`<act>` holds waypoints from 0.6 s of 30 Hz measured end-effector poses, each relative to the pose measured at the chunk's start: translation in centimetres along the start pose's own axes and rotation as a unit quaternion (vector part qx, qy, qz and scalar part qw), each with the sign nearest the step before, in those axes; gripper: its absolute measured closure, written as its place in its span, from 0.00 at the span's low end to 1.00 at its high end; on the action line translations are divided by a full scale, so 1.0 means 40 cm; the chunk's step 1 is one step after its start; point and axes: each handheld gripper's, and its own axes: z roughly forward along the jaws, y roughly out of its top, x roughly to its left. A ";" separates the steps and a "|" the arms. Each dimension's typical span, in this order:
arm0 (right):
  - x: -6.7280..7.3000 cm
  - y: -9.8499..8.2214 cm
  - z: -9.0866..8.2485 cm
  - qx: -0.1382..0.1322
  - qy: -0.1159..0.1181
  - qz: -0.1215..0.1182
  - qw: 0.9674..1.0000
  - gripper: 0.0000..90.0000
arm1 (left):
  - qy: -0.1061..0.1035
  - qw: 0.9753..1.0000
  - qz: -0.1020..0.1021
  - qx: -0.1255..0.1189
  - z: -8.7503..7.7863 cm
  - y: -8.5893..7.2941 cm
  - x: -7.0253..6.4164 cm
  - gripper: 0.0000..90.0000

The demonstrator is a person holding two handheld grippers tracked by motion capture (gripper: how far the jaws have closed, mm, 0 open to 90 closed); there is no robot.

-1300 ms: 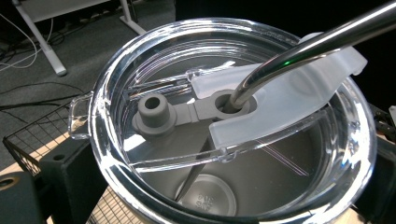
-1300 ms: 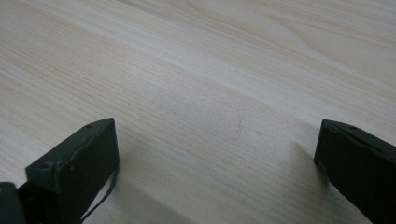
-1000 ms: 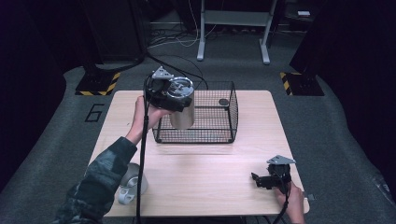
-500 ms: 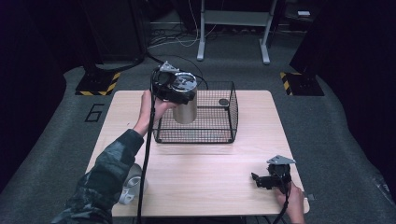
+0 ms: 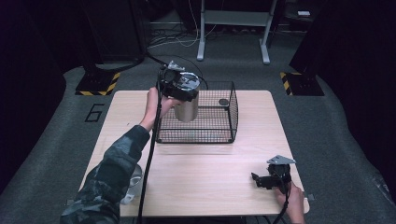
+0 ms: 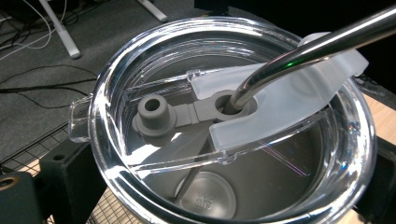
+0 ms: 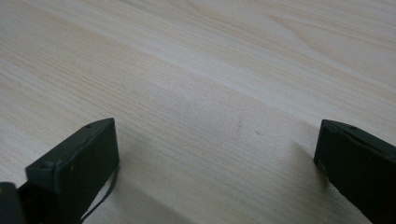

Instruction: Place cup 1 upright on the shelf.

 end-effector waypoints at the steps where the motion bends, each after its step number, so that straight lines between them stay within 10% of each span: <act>1: 0.000 0.000 0.001 0.000 -0.002 -0.001 1.000 0.00 | 0.000 1.000 -0.002 0.001 0.003 0.002 0.003 0.04; 18: -0.002 0.000 0.000 0.001 -0.001 -0.004 1.000 0.00 | 0.009 1.000 -0.016 0.016 0.077 0.014 0.039 0.04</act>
